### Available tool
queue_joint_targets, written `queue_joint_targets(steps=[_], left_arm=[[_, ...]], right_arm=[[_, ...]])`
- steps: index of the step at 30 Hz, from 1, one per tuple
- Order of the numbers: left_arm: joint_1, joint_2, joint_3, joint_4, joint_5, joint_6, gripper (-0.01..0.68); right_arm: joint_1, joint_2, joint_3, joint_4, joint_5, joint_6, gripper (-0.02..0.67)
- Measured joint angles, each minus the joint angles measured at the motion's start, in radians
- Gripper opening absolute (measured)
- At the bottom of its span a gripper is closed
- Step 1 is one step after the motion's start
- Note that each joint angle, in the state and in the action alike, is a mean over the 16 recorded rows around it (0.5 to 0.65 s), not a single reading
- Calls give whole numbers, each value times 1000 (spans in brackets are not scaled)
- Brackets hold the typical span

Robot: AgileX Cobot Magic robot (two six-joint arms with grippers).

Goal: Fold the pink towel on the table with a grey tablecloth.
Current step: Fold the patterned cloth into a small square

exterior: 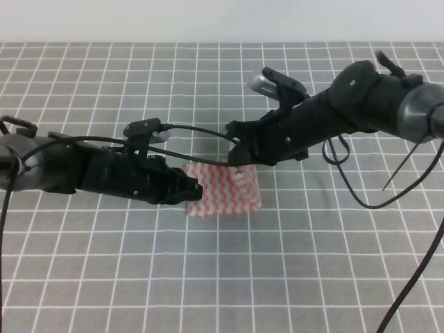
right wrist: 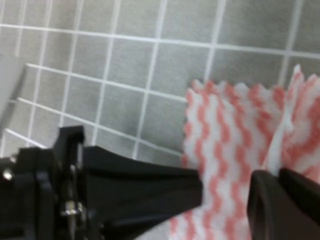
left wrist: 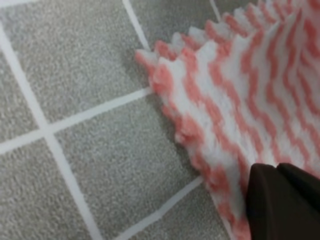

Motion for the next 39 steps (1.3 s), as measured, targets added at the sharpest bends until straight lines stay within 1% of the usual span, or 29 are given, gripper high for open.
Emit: queue_joint_targets(steps=[14,29,39], left_arm=[[0,-11,-1,6,9,4,-2],[13,-79,-1,114,10,-77,-3],[18,-45,-1,50,-2,-11,-3]], right_arm=[[37,47,-54,19,-4,-9,-15],[38,50,-59,7,7,-9,-15],[38,50,-59,3,18,-9,-15]])
